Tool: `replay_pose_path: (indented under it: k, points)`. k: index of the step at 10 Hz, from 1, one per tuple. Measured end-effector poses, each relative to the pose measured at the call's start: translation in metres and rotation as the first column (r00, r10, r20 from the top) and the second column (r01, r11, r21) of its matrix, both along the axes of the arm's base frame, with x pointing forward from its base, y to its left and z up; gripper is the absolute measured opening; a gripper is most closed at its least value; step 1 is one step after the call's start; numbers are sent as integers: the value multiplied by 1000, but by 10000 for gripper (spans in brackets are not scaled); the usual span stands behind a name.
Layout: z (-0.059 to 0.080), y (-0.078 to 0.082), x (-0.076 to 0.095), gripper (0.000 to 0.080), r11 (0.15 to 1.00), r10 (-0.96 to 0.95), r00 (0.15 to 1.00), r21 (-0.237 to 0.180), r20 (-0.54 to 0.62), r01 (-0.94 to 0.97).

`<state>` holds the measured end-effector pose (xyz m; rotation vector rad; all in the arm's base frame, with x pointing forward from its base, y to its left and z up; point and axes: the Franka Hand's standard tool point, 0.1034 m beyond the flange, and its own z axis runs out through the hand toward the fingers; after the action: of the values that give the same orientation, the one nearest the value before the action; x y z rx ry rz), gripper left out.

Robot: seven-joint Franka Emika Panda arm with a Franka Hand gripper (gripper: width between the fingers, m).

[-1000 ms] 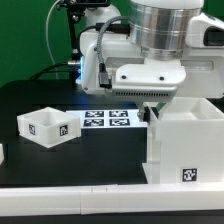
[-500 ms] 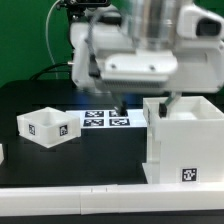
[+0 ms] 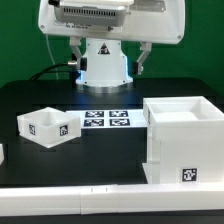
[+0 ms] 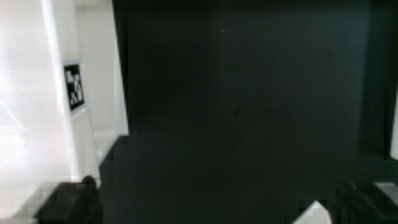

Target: Assemble drawer

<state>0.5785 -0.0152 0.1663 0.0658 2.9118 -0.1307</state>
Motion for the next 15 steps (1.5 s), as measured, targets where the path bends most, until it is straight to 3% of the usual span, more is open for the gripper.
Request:
replay_pose_path:
  k: [2, 3, 4, 5, 6, 7, 8, 12, 14, 15]
  points:
    - [-2, 5, -1, 649, 999, -12, 990, 38, 143, 7]
    - [-4, 1, -16, 649, 992, -105, 980, 93, 171, 91]
    - [-7, 4, -29, 649, 958, -251, 947, 188, 198, 215]
    - [-8, 8, -36, 649, 920, -352, 915, 252, 198, 300]
    - [-4, 15, -37, 649, 851, -479, 857, 341, 192, 399]
    - [0, 32, -42, 649, 725, -637, 758, 442, 140, 528]
    - [14, 31, -42, 649, 684, -682, 718, 469, 141, 558]
    - [8, 33, -43, 649, 486, -827, 561, 540, 30, 687]
    - [39, 27, -51, 649, 214, -944, 321, 600, -75, 771]
    - [57, 17, -59, 649, 43, -979, 151, 594, -134, 803]
